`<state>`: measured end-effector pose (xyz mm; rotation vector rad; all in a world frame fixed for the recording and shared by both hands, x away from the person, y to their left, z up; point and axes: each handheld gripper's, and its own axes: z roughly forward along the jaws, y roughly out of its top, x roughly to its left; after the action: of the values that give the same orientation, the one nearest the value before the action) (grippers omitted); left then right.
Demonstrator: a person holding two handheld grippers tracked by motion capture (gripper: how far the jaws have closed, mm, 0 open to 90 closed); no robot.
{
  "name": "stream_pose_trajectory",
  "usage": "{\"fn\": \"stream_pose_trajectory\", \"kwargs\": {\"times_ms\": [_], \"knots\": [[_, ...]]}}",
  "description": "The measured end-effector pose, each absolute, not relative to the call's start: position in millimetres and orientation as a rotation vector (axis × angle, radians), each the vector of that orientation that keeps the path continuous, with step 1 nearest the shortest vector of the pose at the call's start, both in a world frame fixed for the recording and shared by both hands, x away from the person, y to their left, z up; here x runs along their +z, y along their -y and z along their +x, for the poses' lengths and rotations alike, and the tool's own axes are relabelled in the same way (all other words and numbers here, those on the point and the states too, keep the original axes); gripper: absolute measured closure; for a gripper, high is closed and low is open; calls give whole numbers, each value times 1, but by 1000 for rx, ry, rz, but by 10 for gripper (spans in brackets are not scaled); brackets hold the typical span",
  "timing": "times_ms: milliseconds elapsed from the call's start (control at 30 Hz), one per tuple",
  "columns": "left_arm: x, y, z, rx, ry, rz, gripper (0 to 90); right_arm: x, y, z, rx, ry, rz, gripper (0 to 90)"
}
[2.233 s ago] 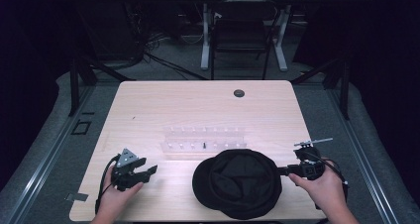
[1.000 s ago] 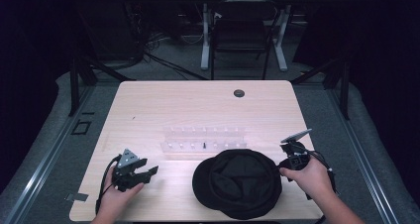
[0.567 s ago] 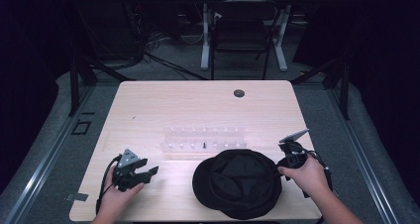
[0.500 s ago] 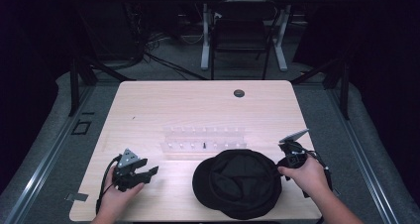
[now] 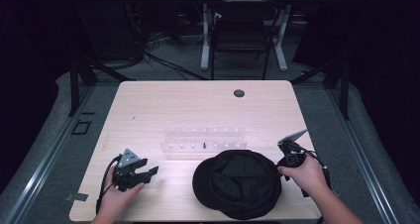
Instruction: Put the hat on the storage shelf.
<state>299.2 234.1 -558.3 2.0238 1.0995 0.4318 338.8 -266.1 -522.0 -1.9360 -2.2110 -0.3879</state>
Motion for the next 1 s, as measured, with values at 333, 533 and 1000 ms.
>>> {"fn": "stream_pose_trajectory", "kwargs": {"times_ms": [333,533,1000], "knots": [[-558,-234,299,433,-1099,2027,445,-515,266,337,-368,2209,-1899,877],[-558,-235,299,435,-1100,2025,445,-504,267,335,-398,2199,-1902,879],[-558,-234,299,442,-1100,2015,445,-480,264,333,-438,2193,-1904,880]]}}
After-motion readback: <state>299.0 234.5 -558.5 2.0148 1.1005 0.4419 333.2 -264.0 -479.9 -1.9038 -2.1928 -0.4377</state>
